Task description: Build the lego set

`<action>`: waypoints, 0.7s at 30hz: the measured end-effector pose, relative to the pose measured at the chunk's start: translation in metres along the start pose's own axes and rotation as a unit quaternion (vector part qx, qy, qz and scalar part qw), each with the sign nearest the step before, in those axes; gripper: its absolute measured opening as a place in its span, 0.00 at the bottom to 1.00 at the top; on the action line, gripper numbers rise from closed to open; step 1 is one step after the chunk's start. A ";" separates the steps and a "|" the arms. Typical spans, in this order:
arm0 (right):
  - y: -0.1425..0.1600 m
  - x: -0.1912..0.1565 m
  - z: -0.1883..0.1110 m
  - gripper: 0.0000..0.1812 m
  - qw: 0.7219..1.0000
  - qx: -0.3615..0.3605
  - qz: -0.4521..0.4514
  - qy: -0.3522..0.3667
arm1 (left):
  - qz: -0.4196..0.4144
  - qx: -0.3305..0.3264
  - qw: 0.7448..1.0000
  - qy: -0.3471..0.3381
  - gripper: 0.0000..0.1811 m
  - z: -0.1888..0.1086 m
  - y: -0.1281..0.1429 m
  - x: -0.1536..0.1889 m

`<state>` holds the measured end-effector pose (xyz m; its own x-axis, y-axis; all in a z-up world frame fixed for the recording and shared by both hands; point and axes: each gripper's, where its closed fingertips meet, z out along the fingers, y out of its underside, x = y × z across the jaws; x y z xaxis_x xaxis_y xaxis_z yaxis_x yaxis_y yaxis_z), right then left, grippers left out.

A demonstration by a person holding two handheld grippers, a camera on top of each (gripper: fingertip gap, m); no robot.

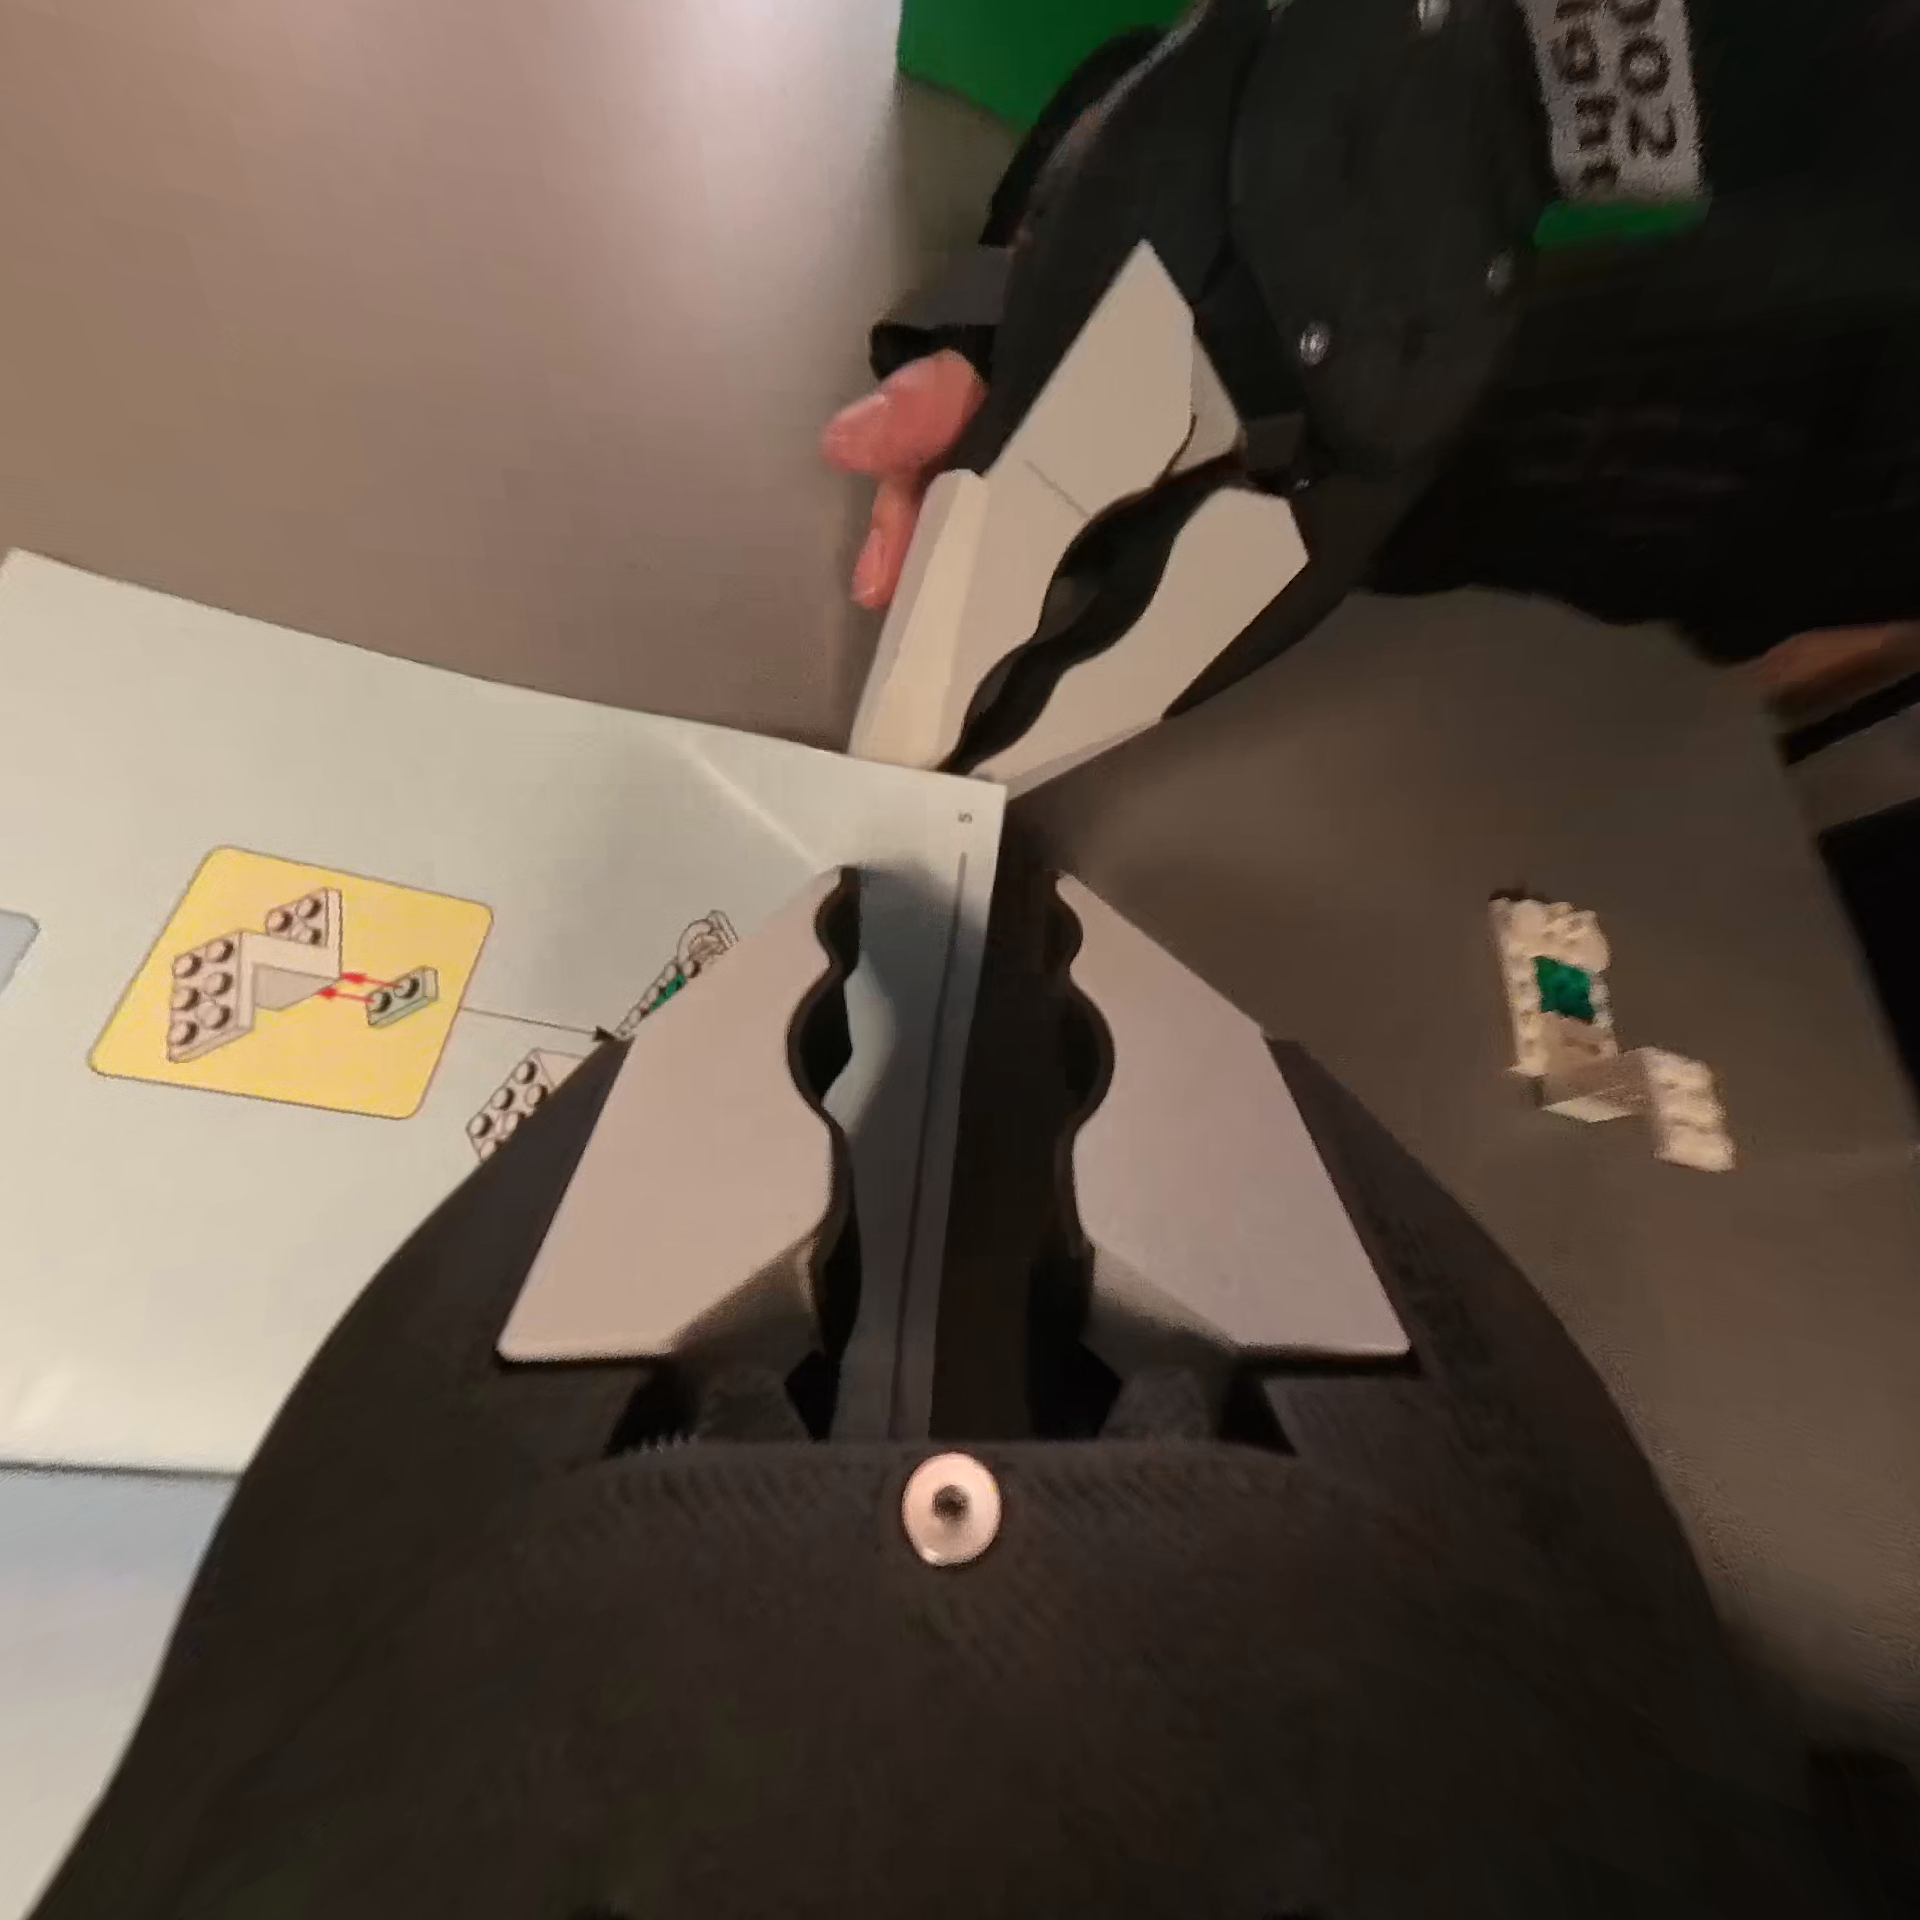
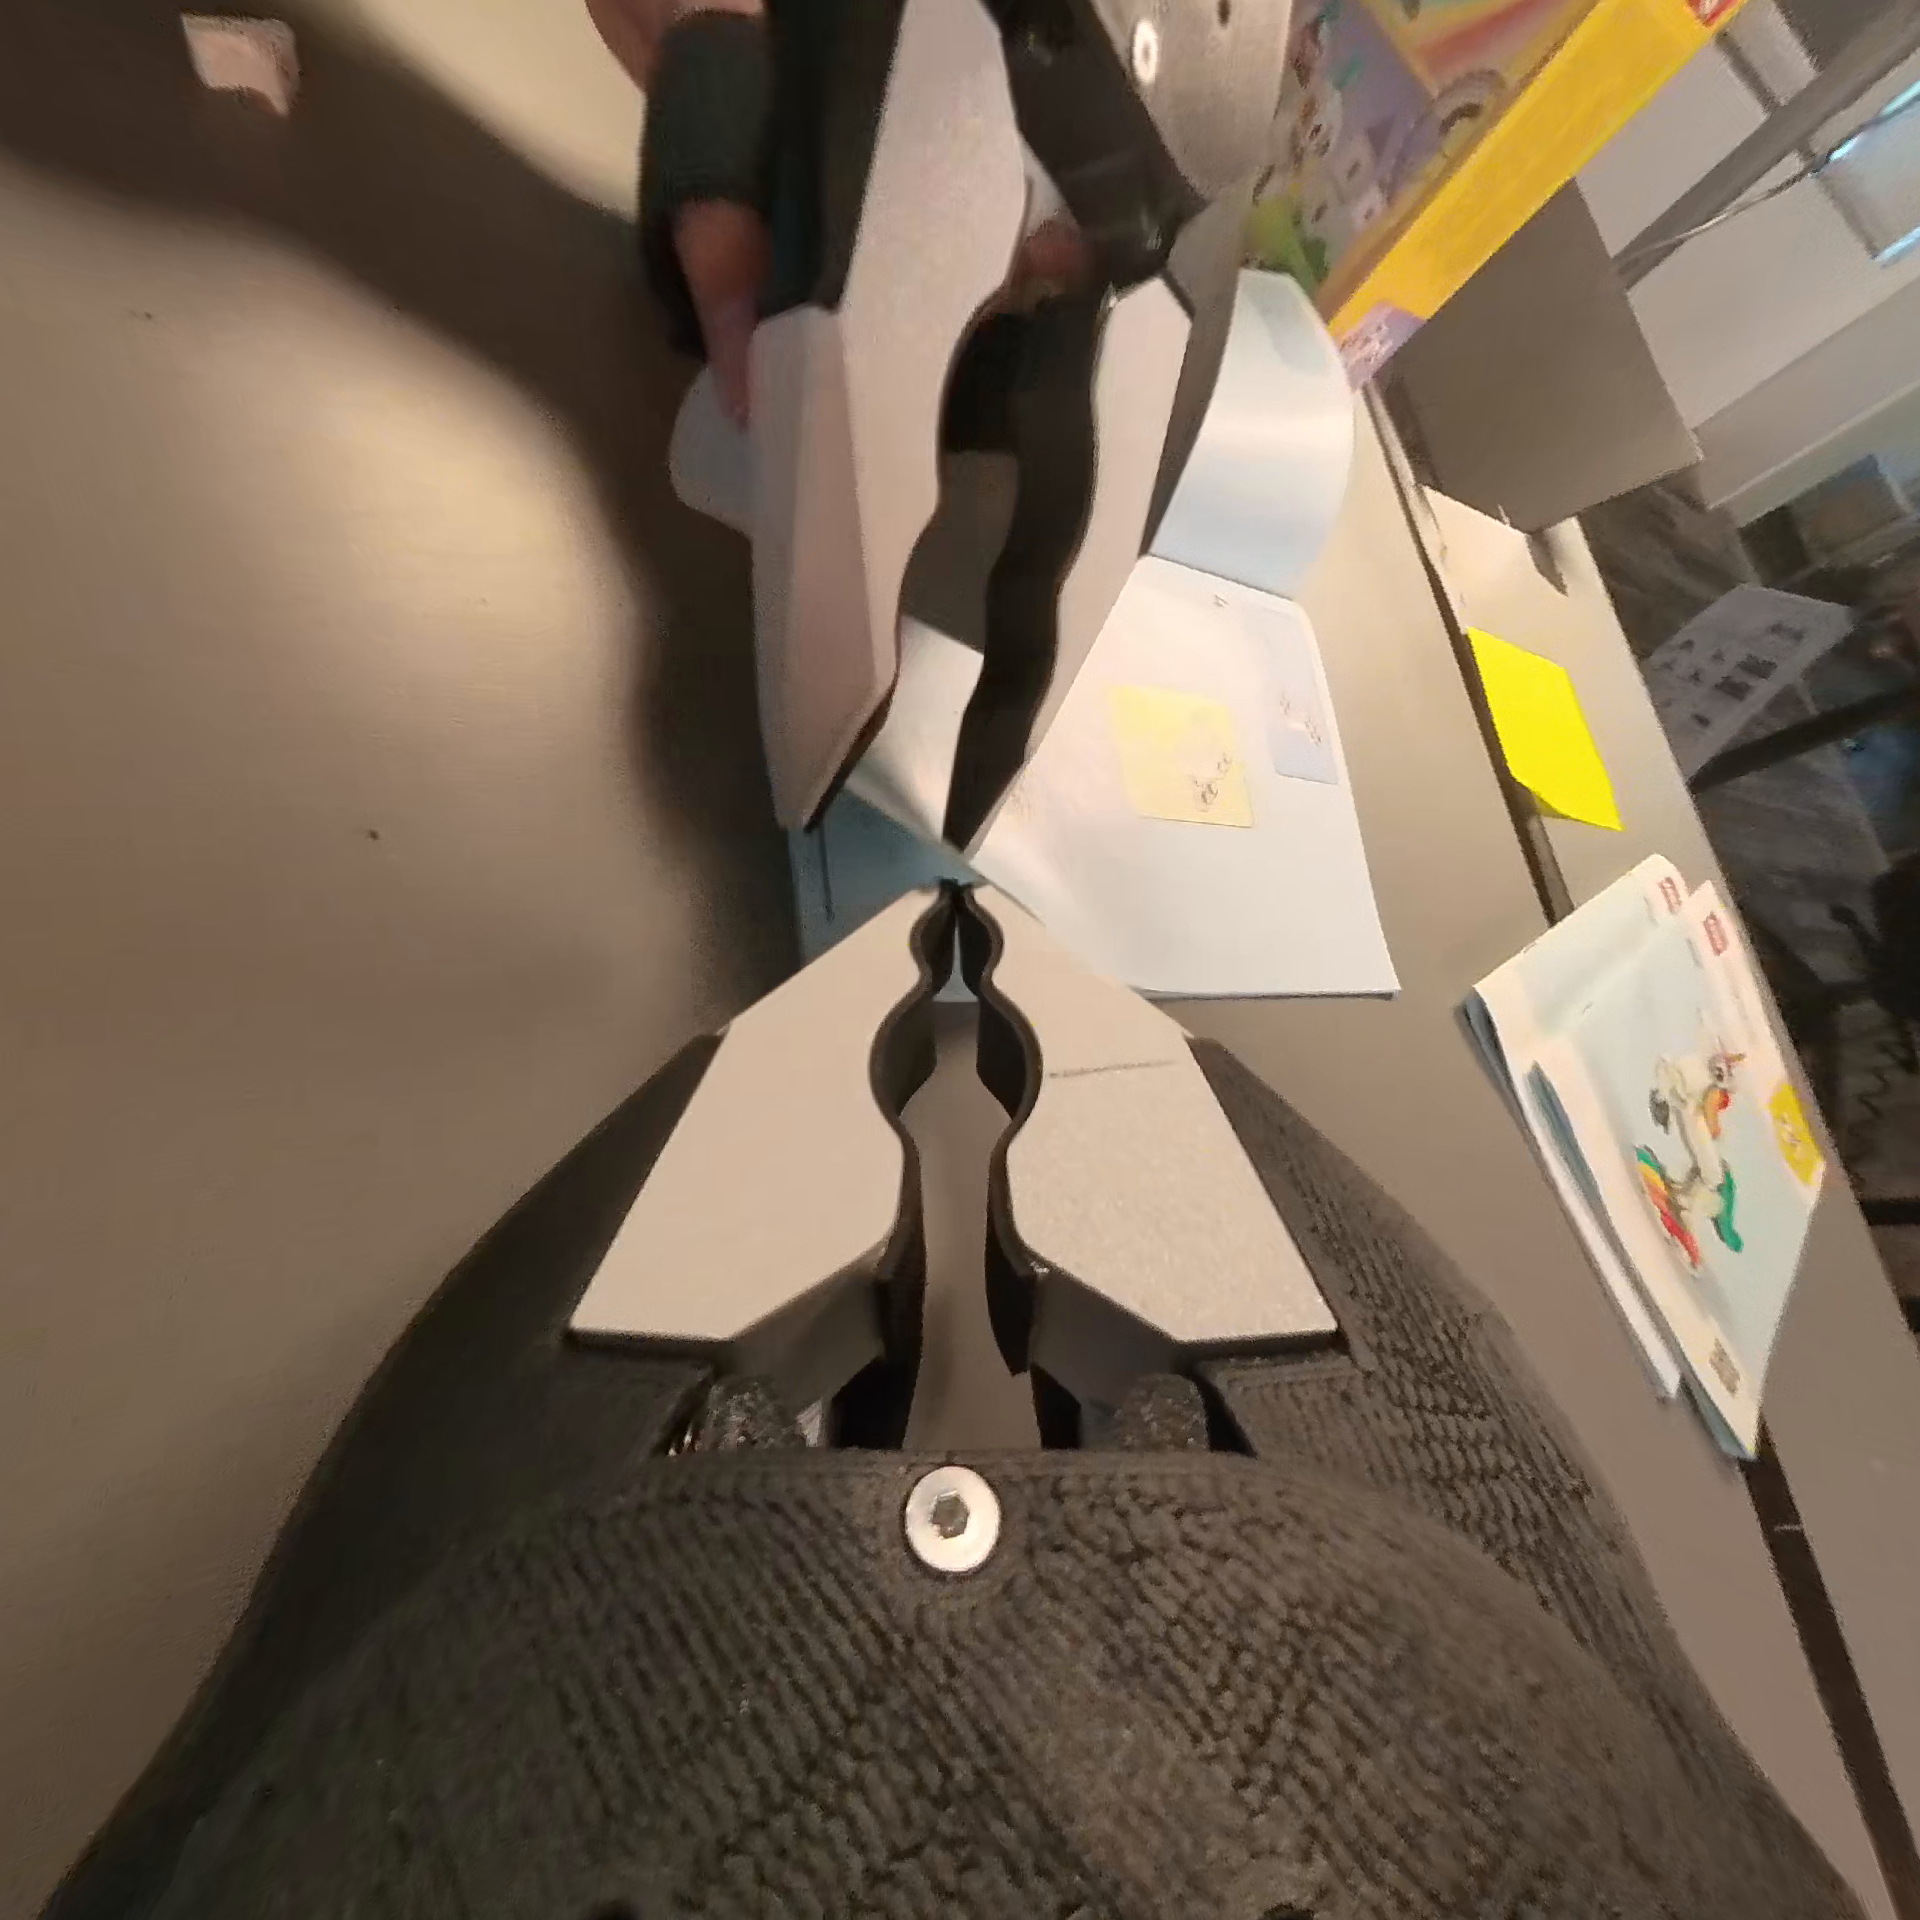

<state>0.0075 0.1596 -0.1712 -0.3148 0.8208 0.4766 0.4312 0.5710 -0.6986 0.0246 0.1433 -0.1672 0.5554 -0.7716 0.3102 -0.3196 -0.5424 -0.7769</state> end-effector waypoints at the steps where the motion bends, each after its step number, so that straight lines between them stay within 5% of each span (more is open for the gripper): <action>1: -0.001 0.000 0.000 0.00 1.000 0.002 -0.007 0.005 | 0.025 -0.001 0.999 -0.026 0.18 0.001 0.001 0.000; 8: -0.018 0.006 -0.001 0.00 0.997 0.047 -0.042 0.055 | 0.133 0.016 0.959 -0.250 0.14 -0.012 -0.005 -0.015; 10: -0.020 0.006 0.000 0.00 0.995 0.048 -0.053 0.065 | 0.129 0.035 0.941 -0.310 0.04 -0.025 -0.011 -0.020; 14: -0.014 0.004 0.005 0.00 0.995 0.023 -0.069 0.071 | 0.074 0.088 0.893 -0.435 0.00 -0.069 -0.014 -0.035; 21: -0.011 0.008 0.009 0.00 0.995 0.000 -0.061 0.084 | -0.098 0.139 0.846 -0.505 0.02 -0.123 0.023 -0.050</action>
<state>-0.0069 0.1593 -0.1645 -0.2194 0.7359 0.6405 0.3986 0.6668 -0.6296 -0.1047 0.1281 -0.1335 0.9945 0.0785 -0.0699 -0.0306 -0.4197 -0.9072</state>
